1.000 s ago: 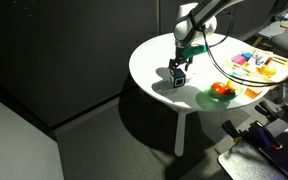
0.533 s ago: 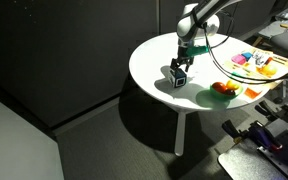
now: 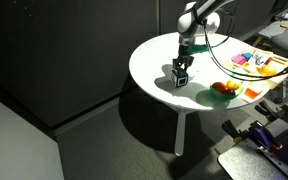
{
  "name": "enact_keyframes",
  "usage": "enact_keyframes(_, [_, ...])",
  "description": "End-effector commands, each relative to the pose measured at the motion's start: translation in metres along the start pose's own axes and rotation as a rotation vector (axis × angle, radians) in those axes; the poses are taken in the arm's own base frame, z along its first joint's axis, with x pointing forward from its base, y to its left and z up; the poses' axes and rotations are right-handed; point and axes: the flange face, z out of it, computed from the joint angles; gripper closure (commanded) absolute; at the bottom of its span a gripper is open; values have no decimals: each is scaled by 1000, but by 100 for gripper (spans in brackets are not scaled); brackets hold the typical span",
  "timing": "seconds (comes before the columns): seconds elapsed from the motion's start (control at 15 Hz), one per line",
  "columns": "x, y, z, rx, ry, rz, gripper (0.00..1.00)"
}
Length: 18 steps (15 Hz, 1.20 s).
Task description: Put the blue dice on the tray
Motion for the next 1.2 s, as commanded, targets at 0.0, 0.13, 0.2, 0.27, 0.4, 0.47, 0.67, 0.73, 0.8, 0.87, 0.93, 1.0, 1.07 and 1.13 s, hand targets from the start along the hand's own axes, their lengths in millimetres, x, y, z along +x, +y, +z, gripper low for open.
enact_keyframes(0.0, [6, 7, 0, 23, -22, 8, 71])
enact_keyframes(0.13, [6, 7, -4, 7, -27, 23, 85])
enact_keyframes(0.2, [5, 7, -6, -4, -30, 35, 91])
enact_keyframes(0.27, [5, 7, -9, -23, -26, 56, 96])
enact_keyframes(0.4, [5, 8, -14, -58, -16, 86, 96])
enact_keyframes(0.47, [6, 9, -18, -77, -4, 104, 94])
enact_keyframes(0.67, [5, 8, -29, -132, 19, 139, 95])
enact_keyframes(0.73, [4, 8, -33, -150, 25, 147, 95])
enact_keyframes(0.8, [3, 7, -37, -167, 32, 156, 95])
enact_keyframes(0.87, [2, 6, -42, -186, 39, 162, 95])
enact_keyframes(0.93, [2, 6, -46, -203, 49, 170, 95])
enact_keyframes(1.0, [1, 6, -51, -220, 53, 174, 95])
enact_keyframes(1.07, [0, 7, -56, -234, 58, 180, 95])
enact_keyframes(1.13, [-1, 8, -60, -247, 62, 187, 95])
